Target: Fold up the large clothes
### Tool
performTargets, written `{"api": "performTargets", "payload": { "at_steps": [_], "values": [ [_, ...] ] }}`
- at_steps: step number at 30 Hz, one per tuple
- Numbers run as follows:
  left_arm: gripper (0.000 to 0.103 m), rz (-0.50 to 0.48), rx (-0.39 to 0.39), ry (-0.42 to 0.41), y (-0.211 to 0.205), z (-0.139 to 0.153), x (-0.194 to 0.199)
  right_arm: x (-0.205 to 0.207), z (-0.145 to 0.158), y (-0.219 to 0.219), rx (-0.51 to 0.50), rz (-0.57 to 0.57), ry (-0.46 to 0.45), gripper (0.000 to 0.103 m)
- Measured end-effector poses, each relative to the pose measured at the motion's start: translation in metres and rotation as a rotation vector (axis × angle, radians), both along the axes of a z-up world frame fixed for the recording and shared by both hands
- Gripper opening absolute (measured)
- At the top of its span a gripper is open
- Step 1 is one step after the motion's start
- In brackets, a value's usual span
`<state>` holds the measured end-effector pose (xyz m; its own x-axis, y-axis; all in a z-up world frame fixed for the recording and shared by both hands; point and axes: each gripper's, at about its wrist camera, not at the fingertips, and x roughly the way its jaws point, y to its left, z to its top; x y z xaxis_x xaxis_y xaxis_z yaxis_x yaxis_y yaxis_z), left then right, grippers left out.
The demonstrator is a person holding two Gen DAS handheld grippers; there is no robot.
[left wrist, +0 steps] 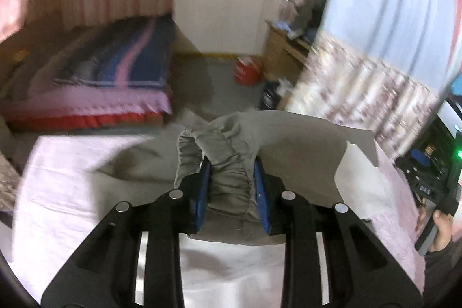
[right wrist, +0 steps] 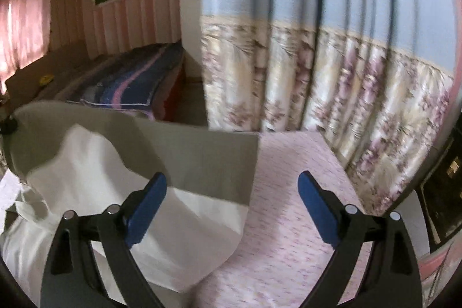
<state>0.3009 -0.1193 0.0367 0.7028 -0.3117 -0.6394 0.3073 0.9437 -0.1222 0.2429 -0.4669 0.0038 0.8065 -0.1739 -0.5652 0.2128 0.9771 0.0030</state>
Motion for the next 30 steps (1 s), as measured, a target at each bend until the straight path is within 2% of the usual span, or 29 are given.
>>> {"api": "performTargets", "payload": {
  "at_steps": [2,4,8,11,12,14,16,18,23,27,30],
  "values": [
    [0.029,0.047,0.014,-0.010,0.033,0.001,-0.004,0.006,0.000,0.015,-0.013,0.025,0.003,0.092],
    [0.029,0.086,0.031,0.038,0.064,-0.017,-0.002,0.015,-0.006,0.032,-0.031,0.065,0.026,0.092],
    [0.030,0.159,0.065,0.173,0.113,-0.079,0.004,0.034,-0.022,0.064,-0.083,0.129,0.077,0.092],
    [0.032,0.136,0.056,0.238,0.128,-0.109,0.005,0.047,-0.037,0.079,-0.091,0.184,0.126,0.089],
    [0.034,0.128,0.076,0.237,0.127,-0.116,0.004,0.052,-0.044,0.082,-0.083,0.207,0.155,0.085],
    [0.038,0.117,0.153,0.211,0.121,-0.128,0.003,0.061,-0.058,0.084,-0.076,0.229,0.225,0.047],
    [0.038,0.115,0.164,0.218,0.121,-0.136,0.010,0.070,-0.077,0.078,-0.065,0.242,0.289,0.046],
    [0.041,0.109,0.135,0.251,0.125,-0.145,0.023,0.073,-0.090,0.072,-0.075,0.247,0.303,0.046],
    [0.066,0.114,0.198,0.245,0.119,-0.159,0.046,0.080,-0.101,0.062,-0.089,0.236,0.302,0.049],
    [0.067,0.127,0.202,0.238,0.124,-0.147,0.039,0.069,-0.085,0.054,-0.018,0.256,0.275,0.049],
    [0.076,0.154,0.223,0.172,0.126,-0.120,0.017,0.046,-0.058,0.054,0.061,0.302,0.194,0.055]
  ]
}}
